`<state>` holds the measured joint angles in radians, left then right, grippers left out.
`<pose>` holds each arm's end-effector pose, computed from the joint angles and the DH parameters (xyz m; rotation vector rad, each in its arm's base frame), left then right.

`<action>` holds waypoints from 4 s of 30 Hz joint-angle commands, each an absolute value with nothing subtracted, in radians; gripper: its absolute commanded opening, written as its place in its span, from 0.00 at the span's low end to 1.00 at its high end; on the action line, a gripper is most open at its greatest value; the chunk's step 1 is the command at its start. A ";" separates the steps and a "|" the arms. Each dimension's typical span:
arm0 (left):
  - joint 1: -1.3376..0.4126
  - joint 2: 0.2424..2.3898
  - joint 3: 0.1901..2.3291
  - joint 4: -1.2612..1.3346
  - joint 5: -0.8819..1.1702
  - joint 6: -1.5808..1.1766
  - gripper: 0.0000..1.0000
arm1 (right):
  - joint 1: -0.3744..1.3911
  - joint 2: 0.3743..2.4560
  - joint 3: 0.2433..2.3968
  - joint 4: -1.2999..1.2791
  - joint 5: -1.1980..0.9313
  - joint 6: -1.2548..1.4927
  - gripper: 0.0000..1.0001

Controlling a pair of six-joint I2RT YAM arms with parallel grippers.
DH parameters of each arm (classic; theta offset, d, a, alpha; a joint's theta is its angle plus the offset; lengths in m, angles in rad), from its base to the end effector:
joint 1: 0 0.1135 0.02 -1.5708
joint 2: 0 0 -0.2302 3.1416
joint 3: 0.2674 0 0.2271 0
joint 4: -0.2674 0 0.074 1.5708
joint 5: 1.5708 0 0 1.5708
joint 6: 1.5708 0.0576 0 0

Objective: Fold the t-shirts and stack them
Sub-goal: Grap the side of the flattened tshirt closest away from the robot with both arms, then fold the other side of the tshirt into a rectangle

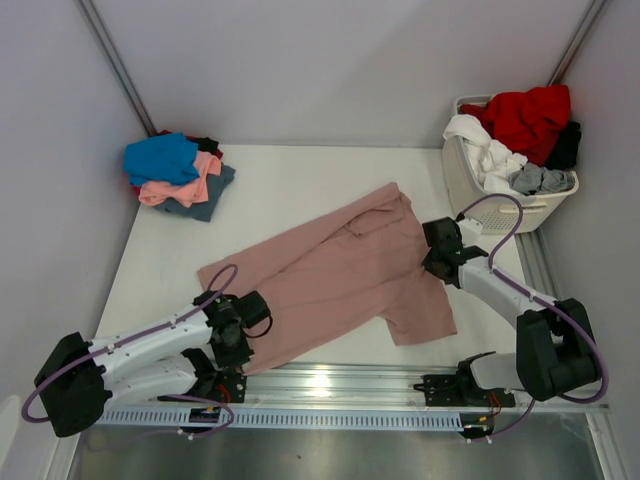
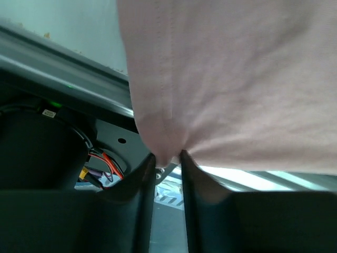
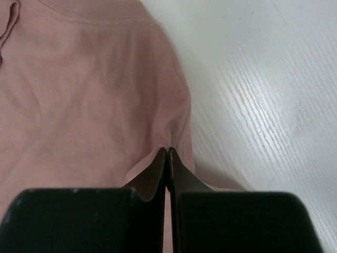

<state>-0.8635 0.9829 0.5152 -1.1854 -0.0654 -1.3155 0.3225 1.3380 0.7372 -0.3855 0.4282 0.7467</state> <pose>0.0705 -0.0767 0.1288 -0.6945 3.0393 0.1610 0.2459 0.0569 0.1578 0.6666 2.3407 -0.0821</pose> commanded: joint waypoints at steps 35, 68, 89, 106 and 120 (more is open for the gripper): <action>-0.686 0.830 0.862 -1.467 -0.469 -1.430 0.00 | 0.373 1.244 0.839 -0.305 0.727 0.730 0.00; -0.344 1.078 0.841 -1.072 -0.532 -1.229 0.01 | 0.390 1.767 1.307 -0.032 0.792 0.529 0.00; -0.281 1.459 0.960 -0.937 -0.505 -1.140 0.04 | 0.379 2.086 1.575 -0.022 0.787 0.411 0.00; -0.287 1.247 0.858 -0.752 -0.333 -1.017 0.97 | 0.405 1.939 1.427 0.019 0.724 0.328 0.72; -0.411 1.543 0.988 -0.834 -0.288 -0.884 0.95 | 0.396 1.891 1.305 -0.336 0.689 0.641 0.70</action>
